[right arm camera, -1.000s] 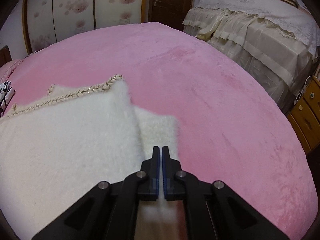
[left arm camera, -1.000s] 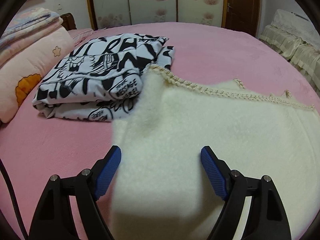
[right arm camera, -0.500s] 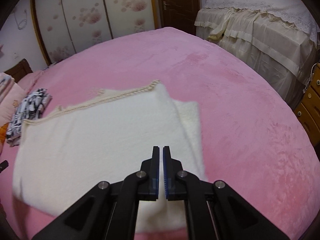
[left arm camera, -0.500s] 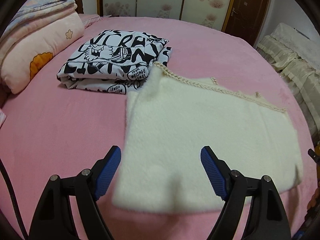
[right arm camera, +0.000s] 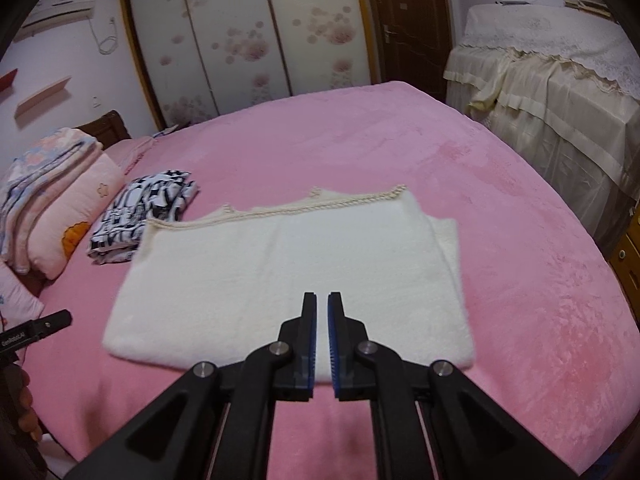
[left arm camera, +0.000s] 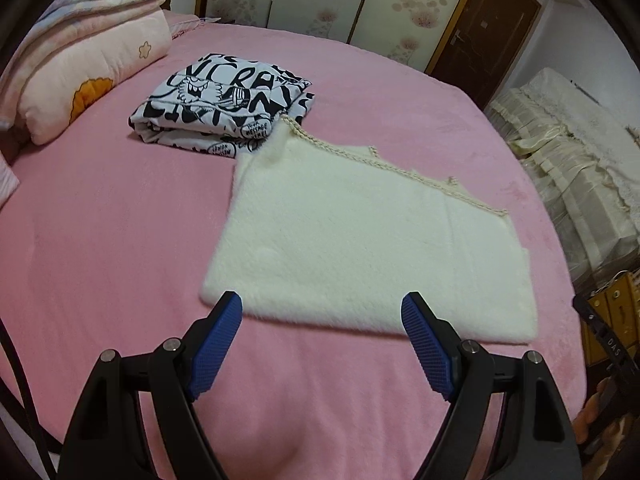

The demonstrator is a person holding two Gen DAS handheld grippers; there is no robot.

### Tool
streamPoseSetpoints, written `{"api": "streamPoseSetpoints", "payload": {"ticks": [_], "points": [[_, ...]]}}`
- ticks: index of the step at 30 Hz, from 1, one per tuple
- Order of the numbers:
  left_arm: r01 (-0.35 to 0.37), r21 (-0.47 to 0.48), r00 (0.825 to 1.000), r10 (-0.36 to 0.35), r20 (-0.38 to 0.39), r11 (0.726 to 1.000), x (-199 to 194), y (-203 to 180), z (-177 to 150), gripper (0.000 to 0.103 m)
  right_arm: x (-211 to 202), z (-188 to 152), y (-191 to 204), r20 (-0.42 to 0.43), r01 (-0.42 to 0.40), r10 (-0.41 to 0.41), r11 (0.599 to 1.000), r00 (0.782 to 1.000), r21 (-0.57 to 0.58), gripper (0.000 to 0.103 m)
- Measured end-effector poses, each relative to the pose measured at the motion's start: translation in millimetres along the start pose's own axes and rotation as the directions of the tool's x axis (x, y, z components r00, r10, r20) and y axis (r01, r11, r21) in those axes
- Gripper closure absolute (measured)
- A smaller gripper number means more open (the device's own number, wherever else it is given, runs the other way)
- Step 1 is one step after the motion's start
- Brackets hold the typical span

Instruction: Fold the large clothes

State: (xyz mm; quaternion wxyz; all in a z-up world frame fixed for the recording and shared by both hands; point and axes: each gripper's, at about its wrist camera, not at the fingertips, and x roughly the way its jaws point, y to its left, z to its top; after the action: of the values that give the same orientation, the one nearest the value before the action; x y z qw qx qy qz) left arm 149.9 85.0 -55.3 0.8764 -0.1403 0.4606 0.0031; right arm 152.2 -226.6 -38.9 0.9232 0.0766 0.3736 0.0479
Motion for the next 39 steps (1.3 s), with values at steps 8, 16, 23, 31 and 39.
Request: {"api": "streamPoseSetpoints", "payload": {"ticks": [8, 16, 23, 31, 39], "points": [[0.056, -0.05, 0.998, -0.056, -0.01, 0.997, -7, -1, -31, 0.022, -31, -26, 26, 0.079, -0.046, 0.045, 0.999, 0.996, 0.004, 0.069], [0.153, -0.154, 0.986, -0.161, -0.042, 0.976, 27, 23, -52, 0.022, -12, -53, 36, 0.089, -0.042, 0.039, 0.998, 0.995, 0.036, 0.068], [0.343, -0.32, 0.931, -0.364, -0.007, 0.883, 86, 54, -68, 0.022, 24, -69, 47, 0.053, -0.031, 0.031, 1.0, 0.998, -0.001, 0.069], [0.444, -0.443, 0.887, -0.453, 0.092, 0.779, 159, 78, -66, 0.022, 59, -70, 56, 0.047, -0.065, 0.066, 0.998, 0.997, -0.02, 0.069], [0.47, -0.43, 0.883, -0.424, 0.204, 0.771, 197, 70, -36, 0.022, 91, -67, 61, 0.031, -0.09, 0.092, 0.995, 0.995, -0.041, 0.069]]}}
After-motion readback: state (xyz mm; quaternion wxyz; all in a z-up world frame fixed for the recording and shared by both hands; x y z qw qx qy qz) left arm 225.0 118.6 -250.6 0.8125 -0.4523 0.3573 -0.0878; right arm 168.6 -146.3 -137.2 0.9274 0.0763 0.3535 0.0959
